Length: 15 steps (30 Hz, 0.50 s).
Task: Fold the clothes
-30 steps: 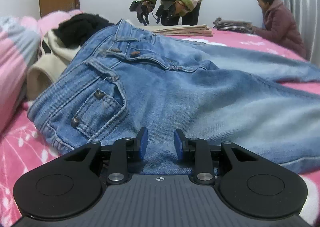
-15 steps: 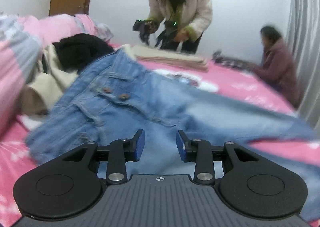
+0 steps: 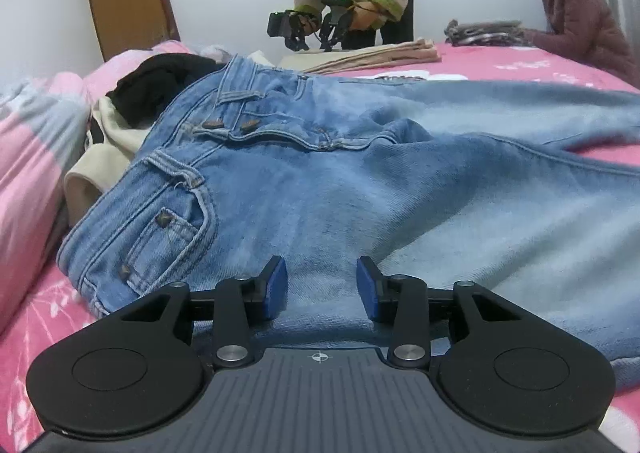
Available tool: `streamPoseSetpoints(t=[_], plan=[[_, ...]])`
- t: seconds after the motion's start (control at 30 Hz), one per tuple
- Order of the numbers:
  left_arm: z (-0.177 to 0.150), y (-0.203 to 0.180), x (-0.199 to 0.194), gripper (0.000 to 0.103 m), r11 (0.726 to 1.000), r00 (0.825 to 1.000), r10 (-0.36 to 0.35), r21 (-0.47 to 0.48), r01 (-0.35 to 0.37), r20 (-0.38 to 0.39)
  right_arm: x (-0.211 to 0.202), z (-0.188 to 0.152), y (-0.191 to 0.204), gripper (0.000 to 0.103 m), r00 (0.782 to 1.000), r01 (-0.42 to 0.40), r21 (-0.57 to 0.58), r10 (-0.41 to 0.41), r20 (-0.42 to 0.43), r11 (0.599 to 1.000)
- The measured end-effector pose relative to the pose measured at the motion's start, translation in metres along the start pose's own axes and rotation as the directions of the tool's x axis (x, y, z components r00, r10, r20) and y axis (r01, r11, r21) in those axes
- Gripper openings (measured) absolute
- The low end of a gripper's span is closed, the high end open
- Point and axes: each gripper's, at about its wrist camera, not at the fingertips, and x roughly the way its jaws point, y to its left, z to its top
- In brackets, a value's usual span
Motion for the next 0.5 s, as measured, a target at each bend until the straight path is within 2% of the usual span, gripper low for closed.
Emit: streamPoseSetpoints(t=[0.07,0.17,0.2,0.23,0.3,0.33,0.4,0.47,0.5], plan=[[0.002,0.002,0.0,0.04,1.0,1.0,-0.008,-0.012,0.008,-0.012,0.002,-0.008,-0.004,0.056,0.999,-0.007,0.004,0.007,0.033,1.0],[0.015,0.003,-0.001,0.038,0.999,0.998,-0.019,-0.028,0.017,-0.065,0.003,-0.008,-0.004,0.056,0.999,-0.008,0.001,0.008,0.038,1.0],[0.019,0.006,-0.01,0.035,0.996,0.999,-0.05,-0.074,0.049,-0.017,0.003,-0.009,-0.004,0.056,0.999,-0.008,0.0,0.008,0.04,1.0],[0.022,0.009,-0.019,0.036,0.99,0.996,-0.082,-0.112,0.084,0.026,0.003,-0.009,-0.004,0.056,0.999,-0.008,-0.001,0.008,0.042,1.0],[0.013,-0.001,-0.023,0.038,0.981,0.985,-0.169,-0.093,0.172,0.046,0.003,-0.009,-0.005,0.056,0.999,-0.012,0.003,0.012,0.043,1.0],[0.009,-0.005,-0.024,0.039,0.974,0.977,-0.205,-0.082,0.209,0.051,0.003,-0.009,-0.005,0.056,0.999,-0.012,0.002,0.012,0.042,1.0],[-0.009,-0.015,-0.012,0.04,0.978,0.979,-0.202,-0.055,0.202,0.012,0.003,-0.008,-0.003,0.058,0.999,-0.01,-0.005,0.01,0.033,1.0],[-0.006,-0.002,-0.005,0.04,0.959,0.968,-0.251,-0.138,0.248,-0.002,0.001,-0.003,0.0,0.058,1.0,-0.004,-0.026,0.005,0.008,1.0],[-0.006,0.001,-0.006,0.04,0.955,0.966,-0.259,-0.149,0.257,0.001,-0.001,0.001,0.003,0.058,1.0,0.006,-0.044,-0.006,-0.006,0.999]])
